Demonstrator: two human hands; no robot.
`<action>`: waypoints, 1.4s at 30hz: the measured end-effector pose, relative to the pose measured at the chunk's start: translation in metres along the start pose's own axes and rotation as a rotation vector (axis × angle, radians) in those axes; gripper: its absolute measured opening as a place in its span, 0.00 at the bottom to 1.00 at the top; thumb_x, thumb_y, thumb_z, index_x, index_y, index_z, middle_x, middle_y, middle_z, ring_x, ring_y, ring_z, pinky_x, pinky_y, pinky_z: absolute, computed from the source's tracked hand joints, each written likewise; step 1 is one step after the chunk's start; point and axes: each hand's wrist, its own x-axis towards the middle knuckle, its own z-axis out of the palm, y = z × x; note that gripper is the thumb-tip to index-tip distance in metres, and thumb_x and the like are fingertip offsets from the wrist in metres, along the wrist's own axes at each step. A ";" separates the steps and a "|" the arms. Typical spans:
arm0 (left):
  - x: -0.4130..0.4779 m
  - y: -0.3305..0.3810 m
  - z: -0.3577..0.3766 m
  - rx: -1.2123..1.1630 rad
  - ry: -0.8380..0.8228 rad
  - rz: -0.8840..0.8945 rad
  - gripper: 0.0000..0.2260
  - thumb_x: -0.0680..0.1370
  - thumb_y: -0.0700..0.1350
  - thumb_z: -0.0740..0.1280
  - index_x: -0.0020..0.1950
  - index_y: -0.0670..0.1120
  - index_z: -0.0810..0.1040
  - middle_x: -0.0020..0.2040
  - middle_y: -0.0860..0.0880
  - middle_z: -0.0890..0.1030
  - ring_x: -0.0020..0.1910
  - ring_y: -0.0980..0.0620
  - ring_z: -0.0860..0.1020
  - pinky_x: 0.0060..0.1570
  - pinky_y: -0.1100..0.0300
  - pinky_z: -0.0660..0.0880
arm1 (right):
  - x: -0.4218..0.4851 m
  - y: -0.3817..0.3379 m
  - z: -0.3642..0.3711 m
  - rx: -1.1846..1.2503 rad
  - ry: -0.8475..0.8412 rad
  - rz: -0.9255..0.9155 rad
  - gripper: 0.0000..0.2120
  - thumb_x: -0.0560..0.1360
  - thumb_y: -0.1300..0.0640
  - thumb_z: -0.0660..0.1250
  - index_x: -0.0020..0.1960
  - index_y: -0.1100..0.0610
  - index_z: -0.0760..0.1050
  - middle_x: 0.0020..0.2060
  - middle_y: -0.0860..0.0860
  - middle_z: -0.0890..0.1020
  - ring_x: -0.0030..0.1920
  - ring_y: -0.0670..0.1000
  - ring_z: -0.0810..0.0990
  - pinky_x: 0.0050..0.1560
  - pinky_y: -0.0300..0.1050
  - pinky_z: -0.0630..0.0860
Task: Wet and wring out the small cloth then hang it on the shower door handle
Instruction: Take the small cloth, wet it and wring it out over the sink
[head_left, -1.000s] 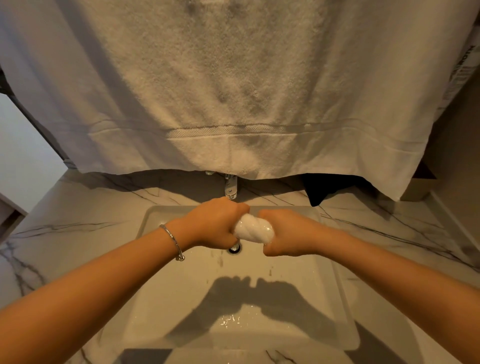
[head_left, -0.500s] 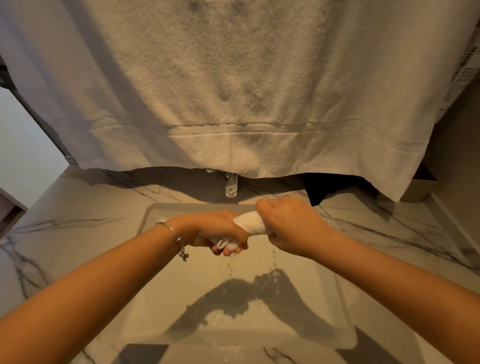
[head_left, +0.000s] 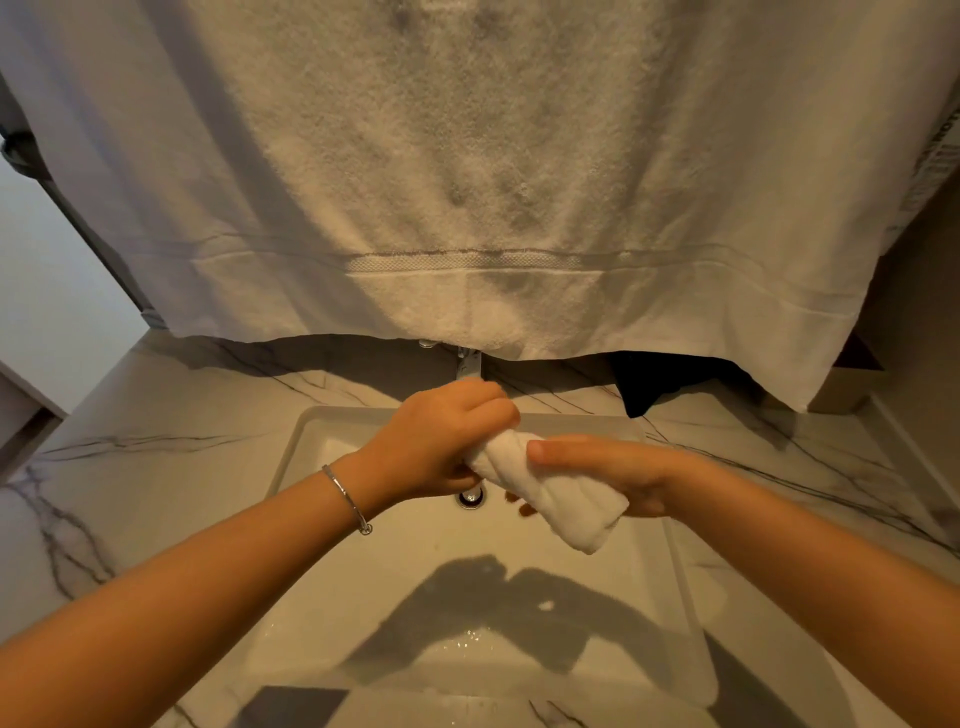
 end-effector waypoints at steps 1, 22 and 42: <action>0.002 0.001 0.000 0.037 0.049 0.018 0.17 0.66 0.43 0.73 0.49 0.47 0.68 0.49 0.42 0.79 0.47 0.44 0.76 0.30 0.51 0.78 | 0.000 0.003 0.000 0.105 -0.100 0.048 0.28 0.58 0.40 0.75 0.53 0.53 0.75 0.46 0.52 0.83 0.50 0.52 0.80 0.44 0.44 0.80; -0.016 0.028 0.043 -0.990 -0.372 -1.089 0.07 0.65 0.32 0.66 0.35 0.45 0.76 0.19 0.54 0.72 0.17 0.56 0.66 0.18 0.67 0.62 | 0.031 0.021 0.003 -1.602 0.575 -0.233 0.22 0.69 0.51 0.66 0.57 0.56 0.61 0.42 0.58 0.82 0.34 0.59 0.75 0.27 0.44 0.59; 0.014 0.011 0.001 0.149 0.379 -0.184 0.07 0.66 0.40 0.72 0.41 0.39 0.78 0.51 0.38 0.81 0.55 0.44 0.71 0.49 0.49 0.70 | -0.016 -0.025 -0.004 0.090 0.084 0.047 0.28 0.61 0.29 0.60 0.41 0.52 0.81 0.33 0.52 0.82 0.34 0.51 0.81 0.37 0.47 0.80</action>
